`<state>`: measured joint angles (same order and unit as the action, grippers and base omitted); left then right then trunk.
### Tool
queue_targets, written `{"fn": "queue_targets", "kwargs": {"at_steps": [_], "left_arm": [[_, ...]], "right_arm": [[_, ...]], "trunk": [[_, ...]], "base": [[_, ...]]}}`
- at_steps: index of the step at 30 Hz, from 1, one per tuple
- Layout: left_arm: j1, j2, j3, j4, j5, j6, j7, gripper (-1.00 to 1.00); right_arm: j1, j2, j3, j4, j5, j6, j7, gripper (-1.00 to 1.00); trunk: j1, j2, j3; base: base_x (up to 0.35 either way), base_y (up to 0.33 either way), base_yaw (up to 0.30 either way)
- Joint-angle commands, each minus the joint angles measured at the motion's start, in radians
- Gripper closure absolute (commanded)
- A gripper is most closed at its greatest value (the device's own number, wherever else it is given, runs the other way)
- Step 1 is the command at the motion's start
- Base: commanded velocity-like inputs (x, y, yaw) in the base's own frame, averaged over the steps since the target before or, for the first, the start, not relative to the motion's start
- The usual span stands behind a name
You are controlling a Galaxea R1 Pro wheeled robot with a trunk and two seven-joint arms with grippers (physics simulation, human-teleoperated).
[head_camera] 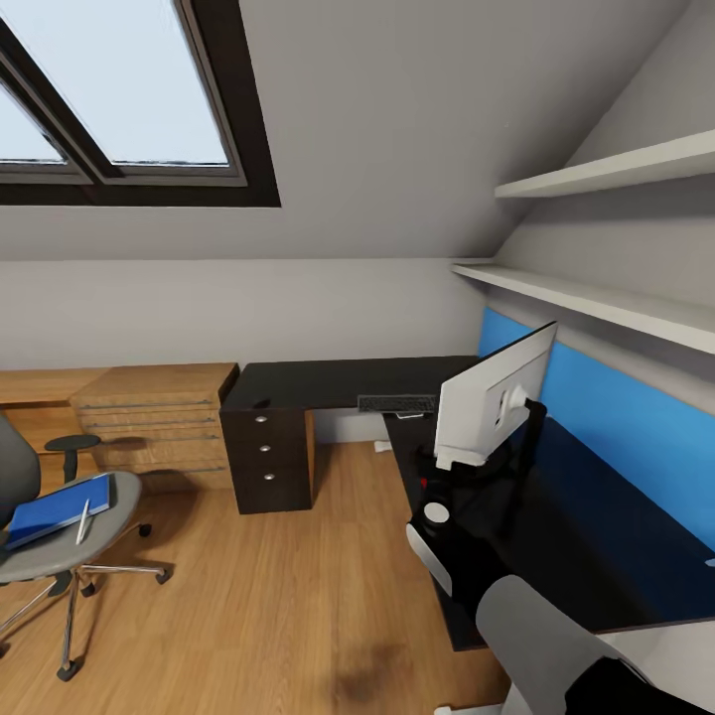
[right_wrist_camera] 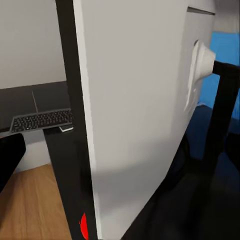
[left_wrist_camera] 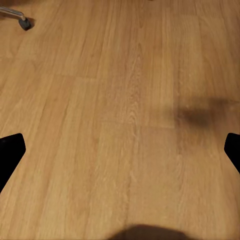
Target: In the bedroom, organize the workspace by keeping the computer under the desk, ensuring the monitor is on the desk, placing the keyboard on the desk next to the monitor, placing the mouse on the desk next to the keyboard, moving the folder from the swivel chair onto the desk next to the mouse, stacking the notebook on top of the folder with the pen on top of the notebook, and positioning the swivel chair next to the desk.
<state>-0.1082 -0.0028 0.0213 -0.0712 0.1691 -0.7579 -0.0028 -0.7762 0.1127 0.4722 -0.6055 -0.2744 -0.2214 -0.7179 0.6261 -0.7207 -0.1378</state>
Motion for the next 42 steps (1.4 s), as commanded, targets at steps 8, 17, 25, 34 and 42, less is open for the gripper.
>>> {"fn": "queue_targets", "kwargs": {"at_steps": [8,17,25,34,42], "left_arm": [[-0.001,0.000,0.001,0.001,0.001,-0.003,0.000,-1.00],[-0.001,0.000,0.000,0.001,0.001,-0.004,-0.001,-1.00],[-0.001,0.000,0.001,0.001,0.001,-0.003,0.000,-1.00],[-0.001,0.000,0.001,0.001,0.001,-0.003,0.000,-1.00],[-0.001,0.000,0.000,0.001,0.001,-0.003,0.000,-1.00]], "right_arm": [[-0.001,0.002,0.015,0.002,0.033,-0.006,-0.099,-1.00],[0.000,0.004,0.017,0.003,0.043,-0.006,-0.121,-1.00],[0.000,0.004,0.017,0.005,0.044,-0.006,-0.123,-1.00],[0.000,0.002,0.016,0.006,0.044,-0.006,-0.123,-1.00],[0.000,0.000,0.016,0.007,0.044,-0.006,-0.123,-1.00]], "trunk": [[0.000,-0.001,-0.002],[0.000,-0.001,-0.002],[0.000,-0.001,-0.002],[0.000,-0.001,-0.002],[0.000,-0.001,-0.002]], "base": [[0.001,0.001,0.000],[0.000,0.096,0.000],[0.000,0.080,0.000],[0.046,0.071,0.000],[0.013,0.017,0.000]]}}
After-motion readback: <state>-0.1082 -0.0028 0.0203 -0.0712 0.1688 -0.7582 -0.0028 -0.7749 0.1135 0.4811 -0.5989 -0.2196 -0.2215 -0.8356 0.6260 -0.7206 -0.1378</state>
